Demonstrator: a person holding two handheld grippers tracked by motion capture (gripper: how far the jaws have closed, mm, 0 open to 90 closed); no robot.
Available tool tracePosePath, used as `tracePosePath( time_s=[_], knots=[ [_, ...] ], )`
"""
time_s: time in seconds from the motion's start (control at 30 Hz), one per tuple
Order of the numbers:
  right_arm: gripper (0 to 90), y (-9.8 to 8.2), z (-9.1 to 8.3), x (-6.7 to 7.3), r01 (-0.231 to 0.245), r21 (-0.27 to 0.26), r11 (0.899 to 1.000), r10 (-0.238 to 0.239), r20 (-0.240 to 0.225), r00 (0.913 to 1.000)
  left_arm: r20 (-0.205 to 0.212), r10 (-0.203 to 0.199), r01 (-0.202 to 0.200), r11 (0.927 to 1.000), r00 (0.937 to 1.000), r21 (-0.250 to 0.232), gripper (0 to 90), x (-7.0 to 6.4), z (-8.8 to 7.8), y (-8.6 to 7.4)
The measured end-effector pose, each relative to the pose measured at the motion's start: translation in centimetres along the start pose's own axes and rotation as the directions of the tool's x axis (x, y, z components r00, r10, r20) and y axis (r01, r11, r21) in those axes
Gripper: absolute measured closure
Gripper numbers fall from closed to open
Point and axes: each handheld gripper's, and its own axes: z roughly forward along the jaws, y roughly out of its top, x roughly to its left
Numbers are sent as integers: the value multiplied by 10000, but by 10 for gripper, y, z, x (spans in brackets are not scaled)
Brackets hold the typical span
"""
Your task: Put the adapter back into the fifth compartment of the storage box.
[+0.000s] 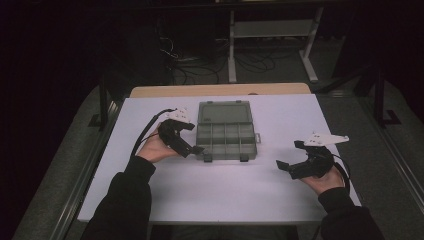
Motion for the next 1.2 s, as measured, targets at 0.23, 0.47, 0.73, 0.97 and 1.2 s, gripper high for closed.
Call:
tracePosePath(
  time_s=[0.23,0.47,0.73,0.97,1.2],
  knots=[
    [0,0,0,0,3,-1,10000,-3,1,10000,-217,-64,62,9999,9997,-91,0,-1,-12,-5],
    [0,0,0,0,2,22,10000,-2,17,10000,-415,-213,198,9991,9989,-362,0,-3,-21,-15],
    [0,0,0,0,-25,-16,10000,25,-13,10000,-497,-197,178,9991,9986,-384,0,-6,-27,-21],
    [0,0,0,1,-21,-6,10000,21,-23,10000,-653,-98,81,9996,9978,-277,0,-11,-28,-25],
    [0,0,0,1,15,-16,10000,-15,-27,10000,-763,-35,9,9994,9971,-348,0,-16,-34,-28]
  ],
)
